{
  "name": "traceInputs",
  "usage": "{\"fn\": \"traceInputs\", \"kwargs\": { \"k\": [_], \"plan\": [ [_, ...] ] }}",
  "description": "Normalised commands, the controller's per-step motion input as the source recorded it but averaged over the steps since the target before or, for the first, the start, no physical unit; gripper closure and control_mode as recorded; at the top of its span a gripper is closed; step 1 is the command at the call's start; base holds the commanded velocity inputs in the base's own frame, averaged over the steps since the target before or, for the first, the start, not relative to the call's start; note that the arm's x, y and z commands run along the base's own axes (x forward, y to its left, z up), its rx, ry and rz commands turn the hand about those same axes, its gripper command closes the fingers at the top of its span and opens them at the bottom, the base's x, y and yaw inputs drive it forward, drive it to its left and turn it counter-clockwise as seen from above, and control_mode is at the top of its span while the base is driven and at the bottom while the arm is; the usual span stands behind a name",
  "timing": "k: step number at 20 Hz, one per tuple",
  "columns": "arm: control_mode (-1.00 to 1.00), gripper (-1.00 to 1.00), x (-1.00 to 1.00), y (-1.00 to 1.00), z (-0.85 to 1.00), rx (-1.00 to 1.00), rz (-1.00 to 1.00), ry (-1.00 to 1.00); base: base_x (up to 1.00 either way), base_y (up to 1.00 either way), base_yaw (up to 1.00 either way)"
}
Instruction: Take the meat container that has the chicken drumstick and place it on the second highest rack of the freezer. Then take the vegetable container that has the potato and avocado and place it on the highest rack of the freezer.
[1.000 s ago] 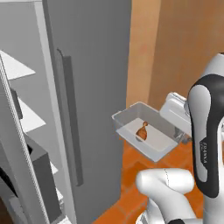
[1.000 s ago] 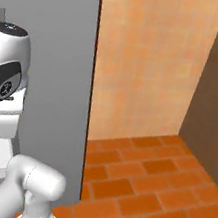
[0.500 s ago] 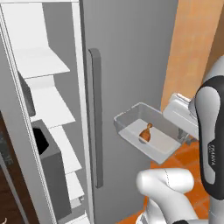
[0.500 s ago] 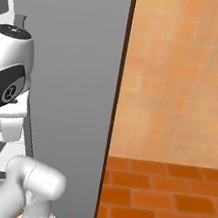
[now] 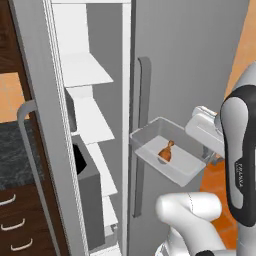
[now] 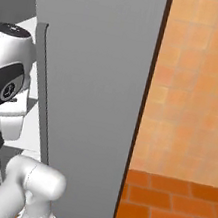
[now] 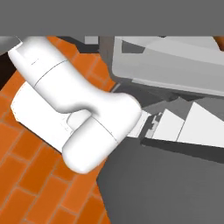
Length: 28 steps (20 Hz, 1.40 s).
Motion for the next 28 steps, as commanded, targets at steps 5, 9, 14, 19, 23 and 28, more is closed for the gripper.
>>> {"fn": "traceInputs", "kwargs": {
  "k": [5, 9, 14, 19, 23, 28],
  "plan": [
    [1.0, 1.0, 0.0, 0.0, 0.0, 0.0, 0.0, 0.0, 0.48, 0.0, 0.38],
    [1.0, 1.0, 0.0, 0.0, 0.0, 0.0, 0.0, 0.0, 0.31, 0.48, 0.3],
    [1.0, 1.0, 0.0, 0.0, 0.0, 0.0, 0.0, 0.0, 0.39, 0.1, 0.21],
    [-1.0, 1.0, 0.13, 0.02, 0.0, 0.1, -0.02, 0.03, 0.23, 0.04, 0.0],
    [-1.0, 1.0, 0.24, 0.26, -0.1, 0.2, -0.22, 0.0, 0.0, 0.0, 0.0],
    [-1.0, 1.0, 0.4, 0.26, -0.14, 0.17, -0.27, 0.0, 0.0, 0.0, 0.0]
  ]
}}
